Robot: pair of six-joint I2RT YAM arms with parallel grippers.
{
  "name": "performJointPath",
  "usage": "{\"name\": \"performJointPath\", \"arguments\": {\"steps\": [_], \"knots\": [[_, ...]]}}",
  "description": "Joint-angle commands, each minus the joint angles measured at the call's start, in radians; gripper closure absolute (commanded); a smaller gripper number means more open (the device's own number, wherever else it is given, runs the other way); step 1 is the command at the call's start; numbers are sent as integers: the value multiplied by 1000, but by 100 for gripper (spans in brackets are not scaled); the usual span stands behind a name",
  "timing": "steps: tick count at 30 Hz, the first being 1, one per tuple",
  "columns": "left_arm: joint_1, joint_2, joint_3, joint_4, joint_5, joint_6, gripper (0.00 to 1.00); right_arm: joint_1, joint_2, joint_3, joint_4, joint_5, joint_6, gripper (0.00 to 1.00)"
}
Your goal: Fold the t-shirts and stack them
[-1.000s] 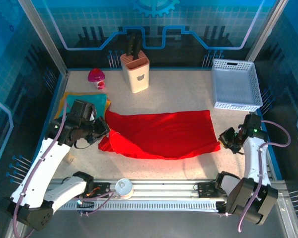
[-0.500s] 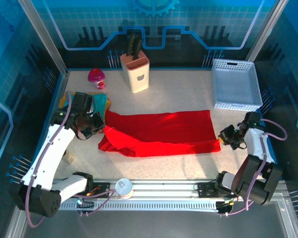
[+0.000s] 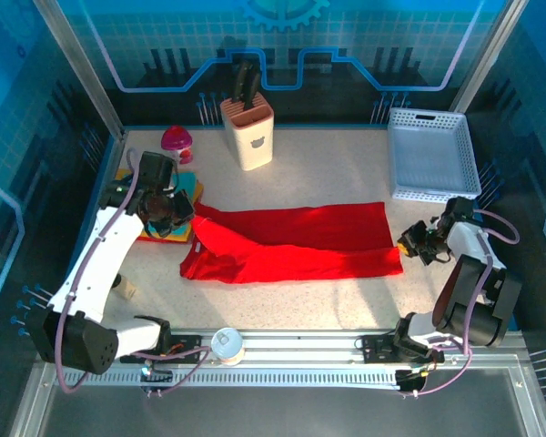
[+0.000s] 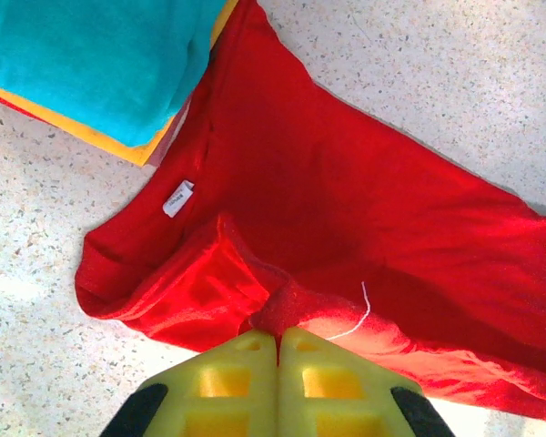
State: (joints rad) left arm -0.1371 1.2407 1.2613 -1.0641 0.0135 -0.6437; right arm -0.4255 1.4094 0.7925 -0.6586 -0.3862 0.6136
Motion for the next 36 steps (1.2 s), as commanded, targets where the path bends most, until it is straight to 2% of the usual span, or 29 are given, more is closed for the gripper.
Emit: {"name": "performJointPath", "arguments": {"steps": [1, 19, 30, 33, 35, 36], "knots": [[19, 15, -6, 25, -24, 32, 100, 22, 35, 29, 22, -19, 11, 100], [21, 127, 6, 114, -2, 27, 100, 43, 159, 37, 140, -38, 48, 100], [20, 390, 139, 186, -16, 73, 100, 51, 202, 49, 164, -46, 51, 98], [19, 485, 219, 174, 3, 106, 91, 54, 207, 50, 164, -54, 48, 94], [19, 523, 268, 134, 15, 128, 73, 56, 204, 50, 158, -58, 40, 83], [20, 529, 280, 113, 15, 139, 60, 55, 199, 51, 153, -61, 36, 73]]}}
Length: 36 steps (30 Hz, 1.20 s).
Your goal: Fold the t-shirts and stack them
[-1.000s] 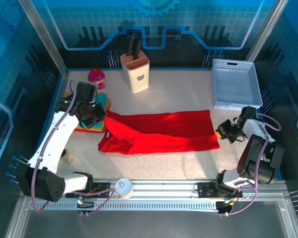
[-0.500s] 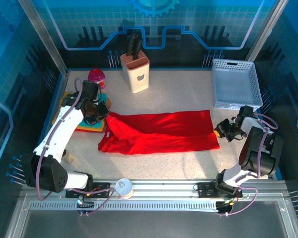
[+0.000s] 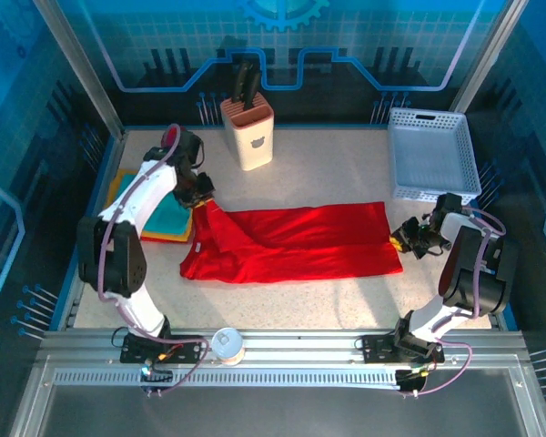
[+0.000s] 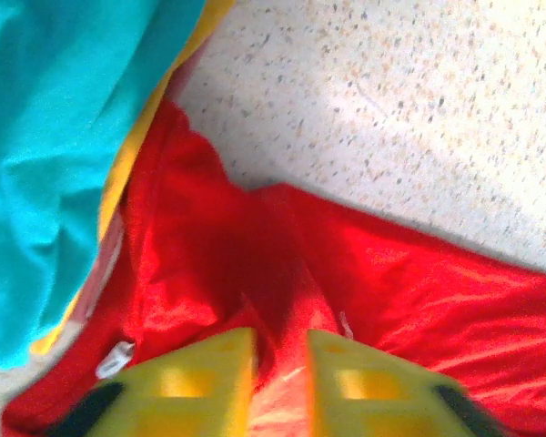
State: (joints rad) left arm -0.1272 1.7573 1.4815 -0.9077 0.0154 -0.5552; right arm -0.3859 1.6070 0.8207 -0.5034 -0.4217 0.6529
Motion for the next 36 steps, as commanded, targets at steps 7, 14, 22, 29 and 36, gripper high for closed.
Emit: {"name": "performJointPath", "arguments": {"steps": [7, 14, 22, 29, 36], "knots": [[9, -185, -121, -106, 27, 80, 44, 16, -90, -8, -46, -43, -42, 16], [2, -379, -397, -104, 17, 13, 55, 67, -266, -66, -129, 29, -112, 7], [-64, -360, -507, -80, -24, 5, 60, 258, -334, -45, -183, 124, -136, 7], [-125, -349, -559, -117, -111, -57, 61, 274, -245, -69, -136, 107, -107, 7], [-141, -334, -605, -147, -141, -86, 64, 264, -141, -62, -130, 142, -123, 12]]}}
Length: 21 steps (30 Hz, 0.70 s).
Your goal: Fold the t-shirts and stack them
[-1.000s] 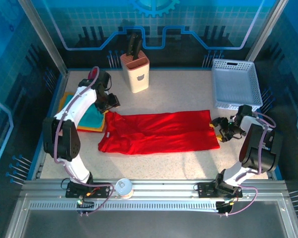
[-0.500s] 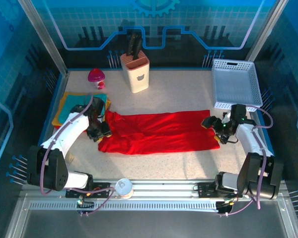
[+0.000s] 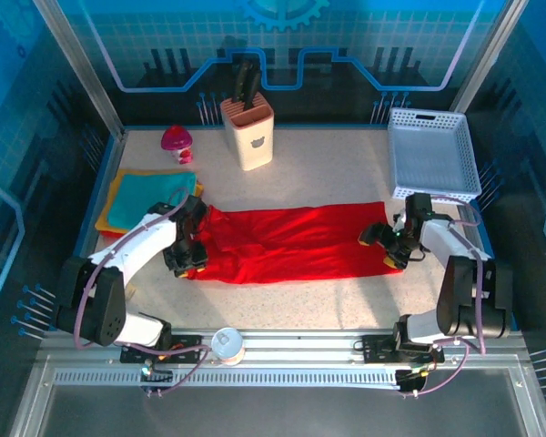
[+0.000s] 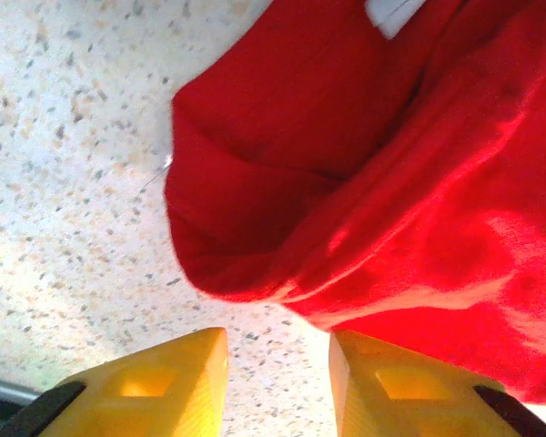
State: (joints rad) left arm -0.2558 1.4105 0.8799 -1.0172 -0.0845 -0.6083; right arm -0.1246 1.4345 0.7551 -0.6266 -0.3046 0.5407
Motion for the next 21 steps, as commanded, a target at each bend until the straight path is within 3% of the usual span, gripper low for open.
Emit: {"name": "performJointPath", "arguments": {"steps": [1, 6, 14, 21], "knots": [[-13, 22, -5, -38, -57, -42, 64, -3, 46, 5, -2, 25, -16, 13], [-13, 15, -19, -21, -113, -59, 63, -42, 109, 7, 15, 7, -27, 16], [-45, 17, -56, 46, -81, -43, 64, -154, 154, 9, 24, 15, -60, 19], [-57, -41, -53, 47, -70, -50, 65, -183, 79, -4, -10, 66, -54, 20]]}}
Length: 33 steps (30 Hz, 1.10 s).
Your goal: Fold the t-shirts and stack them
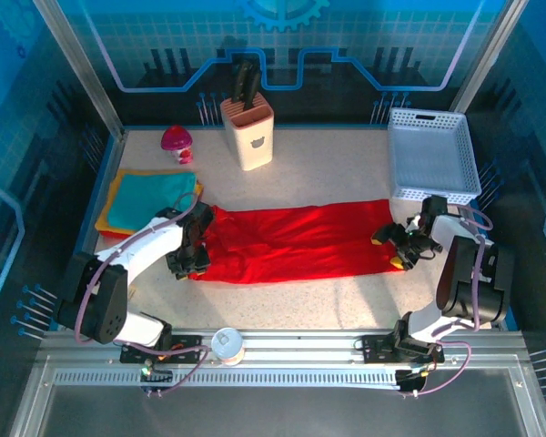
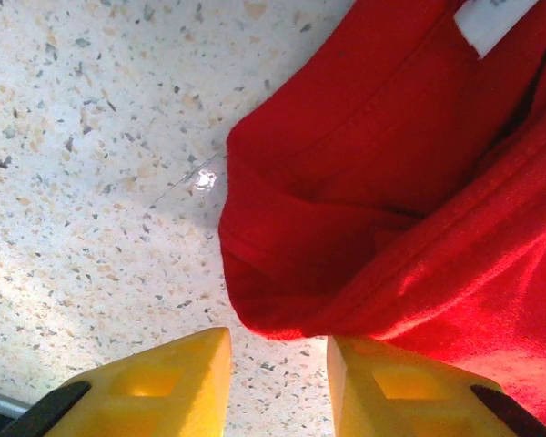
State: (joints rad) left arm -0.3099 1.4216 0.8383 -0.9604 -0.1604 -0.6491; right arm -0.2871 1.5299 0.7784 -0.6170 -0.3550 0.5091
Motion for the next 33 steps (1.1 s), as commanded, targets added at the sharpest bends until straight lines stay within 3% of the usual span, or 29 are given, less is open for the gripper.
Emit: {"name": "performJointPath", "arguments": {"steps": [1, 6, 11, 15, 21, 33], "knots": [[-2, -67, -11, -13, 8, -9, 65, -23, -33, -23, -31, 130, -24, 20], [-1, -103, -15, 3, 50, -4, 64, -27, -146, -5, -76, 146, -12, 19], [-1, -79, -17, 31, 85, 26, 66, 72, -232, -3, -26, 76, 16, 19], [-1, -31, -15, 45, 85, 31, 69, 141, -147, -2, 9, 61, 31, 19], [-3, -10, -53, 101, 116, 33, 72, 140, -25, -37, 75, 60, 29, 20], [-5, -50, -116, 148, 160, 4, 64, 27, 81, -39, 73, 78, 1, 26]]}}
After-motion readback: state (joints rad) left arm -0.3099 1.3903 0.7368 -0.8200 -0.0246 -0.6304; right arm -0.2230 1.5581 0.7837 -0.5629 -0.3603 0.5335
